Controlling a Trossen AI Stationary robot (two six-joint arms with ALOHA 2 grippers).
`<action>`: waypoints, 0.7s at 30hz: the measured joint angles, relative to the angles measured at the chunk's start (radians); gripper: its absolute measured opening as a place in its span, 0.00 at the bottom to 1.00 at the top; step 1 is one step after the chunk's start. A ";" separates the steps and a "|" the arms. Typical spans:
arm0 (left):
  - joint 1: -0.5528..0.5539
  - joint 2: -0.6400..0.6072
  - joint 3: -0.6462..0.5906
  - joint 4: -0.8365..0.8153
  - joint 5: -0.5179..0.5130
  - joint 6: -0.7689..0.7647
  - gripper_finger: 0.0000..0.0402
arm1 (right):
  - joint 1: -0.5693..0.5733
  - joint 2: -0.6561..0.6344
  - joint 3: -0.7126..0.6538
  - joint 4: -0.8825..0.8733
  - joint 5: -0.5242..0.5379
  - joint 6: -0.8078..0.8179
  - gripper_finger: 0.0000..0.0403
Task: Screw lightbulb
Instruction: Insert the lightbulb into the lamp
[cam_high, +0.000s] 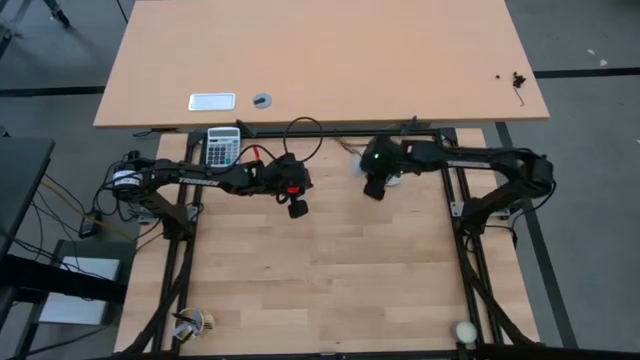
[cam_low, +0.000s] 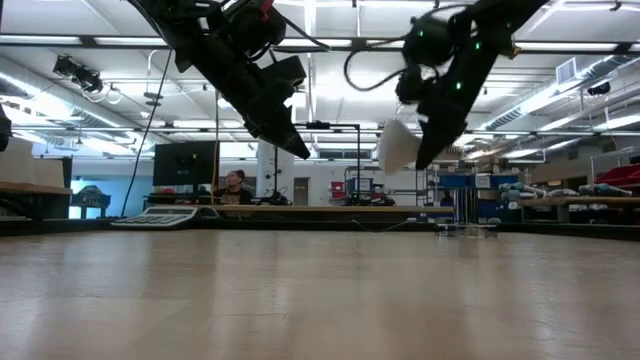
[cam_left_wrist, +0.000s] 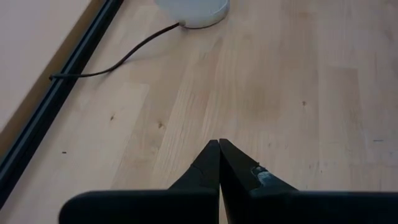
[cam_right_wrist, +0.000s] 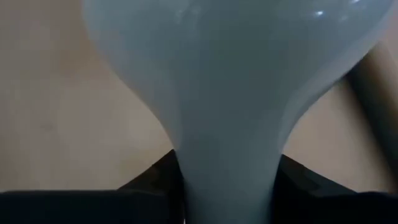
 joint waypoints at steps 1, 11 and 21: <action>0.000 0.000 0.000 0.000 0.000 0.000 0.01 | -0.014 -0.015 0.016 -0.027 0.042 0.001 0.39; 0.000 0.000 0.000 0.009 0.000 0.021 0.01 | -0.267 -0.053 0.029 -0.173 0.137 0.029 0.38; 0.000 0.000 0.000 -0.038 -0.051 0.002 0.01 | -0.355 -0.021 -0.121 -0.121 -0.007 0.082 0.38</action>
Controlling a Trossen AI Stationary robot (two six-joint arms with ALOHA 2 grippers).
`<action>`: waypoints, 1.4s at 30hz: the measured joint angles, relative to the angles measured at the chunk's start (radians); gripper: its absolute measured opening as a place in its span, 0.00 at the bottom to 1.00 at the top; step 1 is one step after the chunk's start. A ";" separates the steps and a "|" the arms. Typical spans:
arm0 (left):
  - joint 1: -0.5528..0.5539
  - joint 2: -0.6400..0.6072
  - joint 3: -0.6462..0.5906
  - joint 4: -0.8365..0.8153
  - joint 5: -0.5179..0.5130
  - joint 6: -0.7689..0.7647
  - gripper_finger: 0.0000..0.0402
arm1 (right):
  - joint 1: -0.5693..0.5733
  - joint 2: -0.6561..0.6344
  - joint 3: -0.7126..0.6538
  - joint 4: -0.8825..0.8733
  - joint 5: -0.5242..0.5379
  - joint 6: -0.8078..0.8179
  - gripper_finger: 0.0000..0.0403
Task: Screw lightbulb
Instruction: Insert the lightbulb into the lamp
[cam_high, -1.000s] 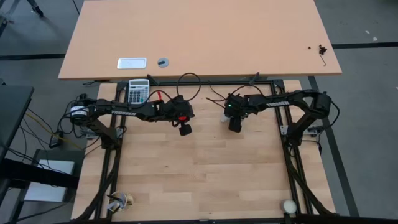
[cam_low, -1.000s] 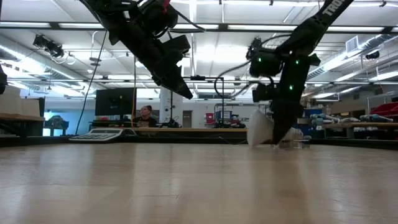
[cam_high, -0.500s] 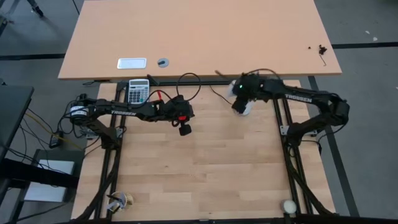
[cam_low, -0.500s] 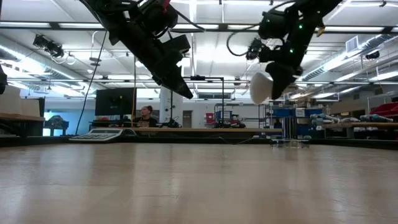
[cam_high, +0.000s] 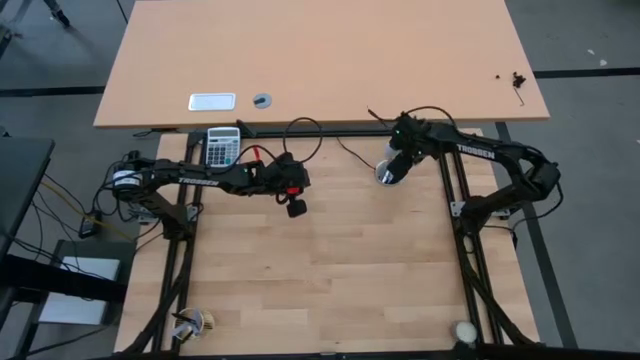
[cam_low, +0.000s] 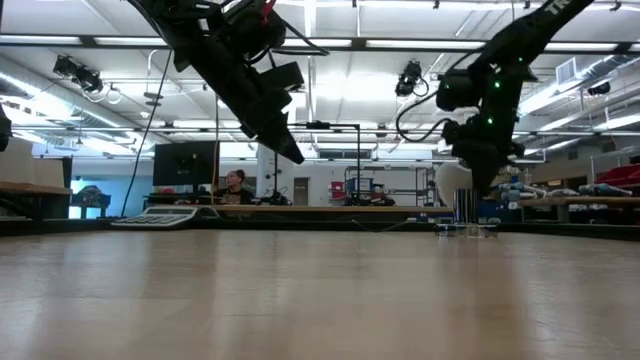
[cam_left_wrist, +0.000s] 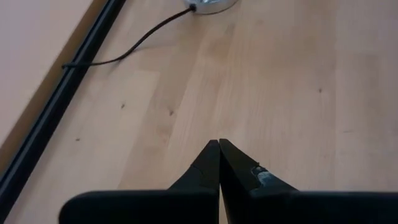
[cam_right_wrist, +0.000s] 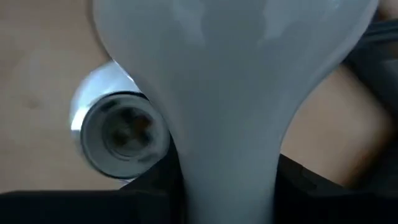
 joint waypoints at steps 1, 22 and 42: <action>0.000 0.000 0.000 0.001 -0.002 -0.002 0.01 | 0.004 -0.001 -0.016 0.027 -0.041 0.015 0.38; -0.026 0.000 -0.258 0.519 0.120 -0.099 0.00 | 0.406 0.003 -0.157 0.563 -0.173 0.305 0.37; -0.034 0.000 -0.323 0.597 0.101 -0.090 0.00 | 0.431 -0.019 -0.083 0.504 -0.017 0.274 0.37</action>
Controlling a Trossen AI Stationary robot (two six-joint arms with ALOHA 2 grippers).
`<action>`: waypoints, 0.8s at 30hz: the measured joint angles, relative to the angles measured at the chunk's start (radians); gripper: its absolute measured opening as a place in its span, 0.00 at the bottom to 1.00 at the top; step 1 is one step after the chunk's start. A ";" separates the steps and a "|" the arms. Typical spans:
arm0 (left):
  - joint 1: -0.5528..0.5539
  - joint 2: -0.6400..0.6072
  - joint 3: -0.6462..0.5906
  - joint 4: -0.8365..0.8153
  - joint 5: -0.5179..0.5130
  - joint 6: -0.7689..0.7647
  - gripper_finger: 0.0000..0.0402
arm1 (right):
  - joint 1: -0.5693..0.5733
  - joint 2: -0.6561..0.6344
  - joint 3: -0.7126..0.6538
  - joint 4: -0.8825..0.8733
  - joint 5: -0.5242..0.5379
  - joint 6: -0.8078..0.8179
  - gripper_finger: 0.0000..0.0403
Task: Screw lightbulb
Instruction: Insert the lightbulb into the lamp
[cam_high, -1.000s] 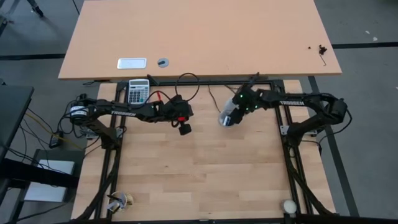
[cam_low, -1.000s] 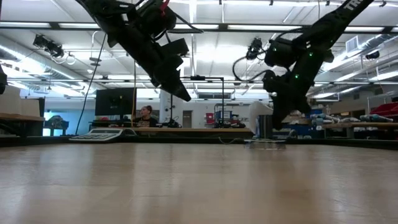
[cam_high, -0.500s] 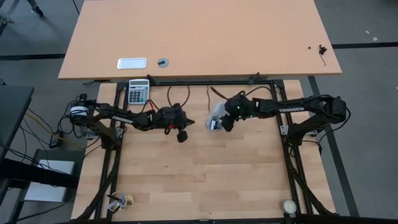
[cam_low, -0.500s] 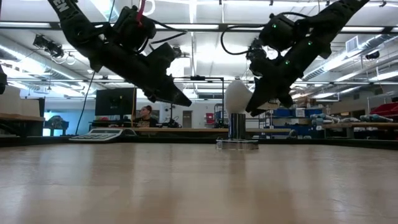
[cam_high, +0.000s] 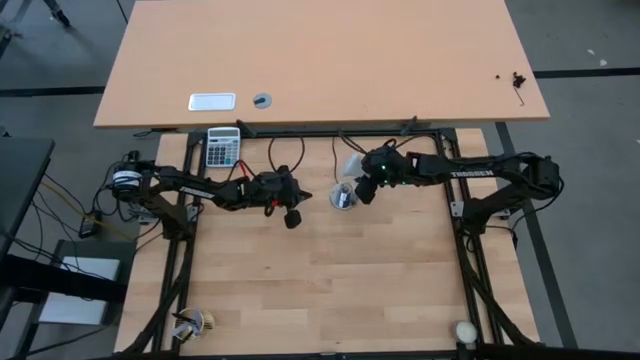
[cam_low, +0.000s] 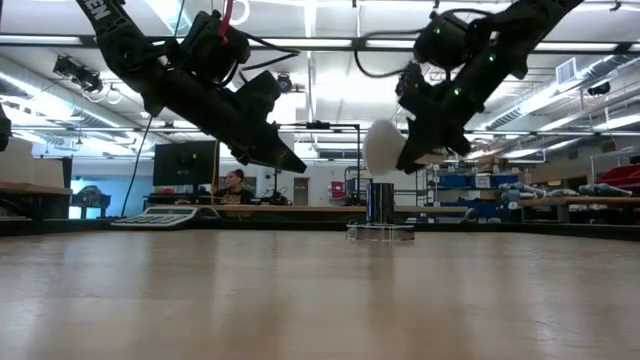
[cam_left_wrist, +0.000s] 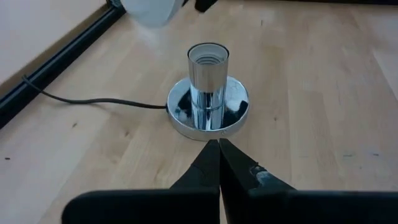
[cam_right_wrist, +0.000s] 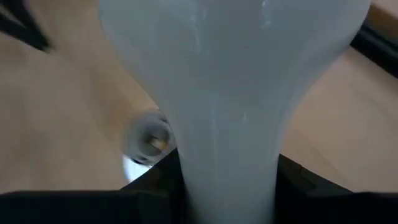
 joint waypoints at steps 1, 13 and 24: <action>0.000 0.000 0.000 0.000 0.000 0.000 0.00 | -0.004 0.009 0.000 -0.005 0.004 0.013 0.37; 0.000 0.000 0.001 0.008 -0.002 -0.001 0.00 | 0.038 0.213 -0.032 0.263 -0.058 0.157 0.37; -0.013 -0.039 0.000 -0.043 0.000 -0.015 0.00 | 0.055 0.216 -0.031 0.478 -0.129 0.138 0.38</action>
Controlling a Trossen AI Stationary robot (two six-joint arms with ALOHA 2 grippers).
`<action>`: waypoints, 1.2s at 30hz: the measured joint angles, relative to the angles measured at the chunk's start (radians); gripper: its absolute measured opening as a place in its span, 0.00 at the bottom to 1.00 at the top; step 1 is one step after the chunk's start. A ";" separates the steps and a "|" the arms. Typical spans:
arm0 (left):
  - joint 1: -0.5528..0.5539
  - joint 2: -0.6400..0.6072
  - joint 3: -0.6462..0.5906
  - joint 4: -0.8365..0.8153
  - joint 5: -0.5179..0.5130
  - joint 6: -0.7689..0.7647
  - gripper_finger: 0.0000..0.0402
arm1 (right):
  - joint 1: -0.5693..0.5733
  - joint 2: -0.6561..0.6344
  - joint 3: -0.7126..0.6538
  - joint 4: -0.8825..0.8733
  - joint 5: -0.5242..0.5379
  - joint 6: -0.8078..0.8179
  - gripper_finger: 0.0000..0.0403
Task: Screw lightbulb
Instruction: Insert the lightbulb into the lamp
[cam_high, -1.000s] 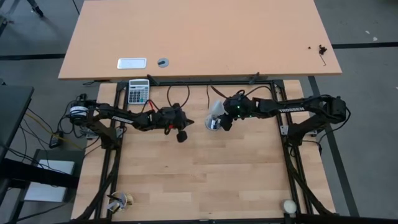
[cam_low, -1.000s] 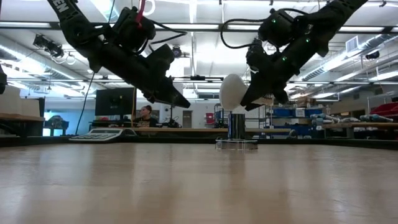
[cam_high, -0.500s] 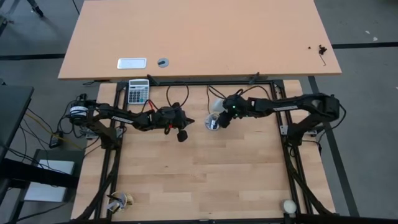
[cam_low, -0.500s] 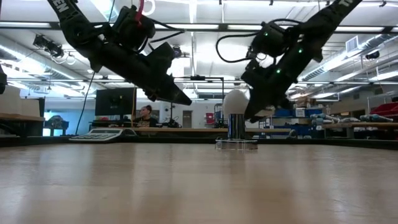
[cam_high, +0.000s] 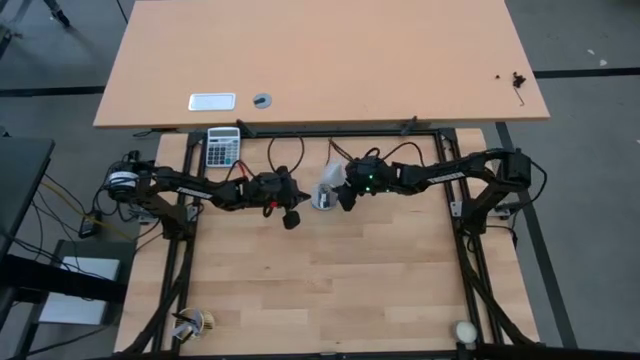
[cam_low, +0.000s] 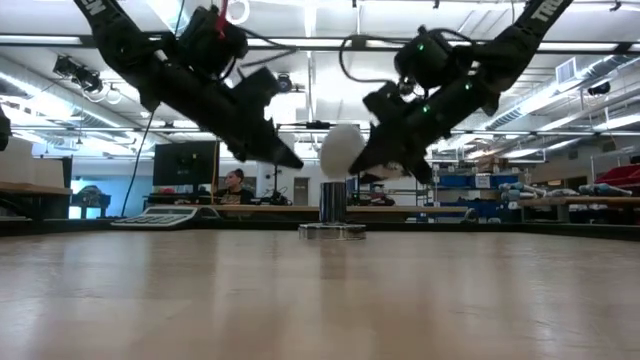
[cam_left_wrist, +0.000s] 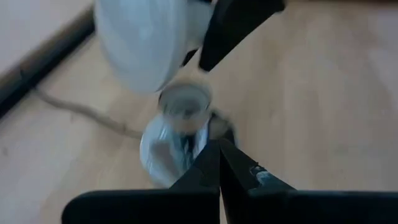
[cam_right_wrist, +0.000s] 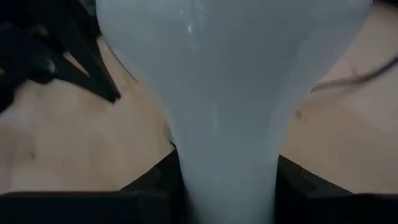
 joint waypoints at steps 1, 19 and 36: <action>-0.001 -0.015 0.000 0.000 0.002 0.000 0.00 | -0.001 -0.016 0.000 0.001 0.000 -0.012 0.38; 0.001 -0.083 0.021 0.157 0.004 -0.002 0.00 | 0.070 -0.079 0.000 0.209 -0.074 -0.157 0.38; 0.017 -0.087 0.056 0.158 0.019 0.027 0.00 | 0.068 -0.079 0.029 0.162 -0.097 -0.191 0.41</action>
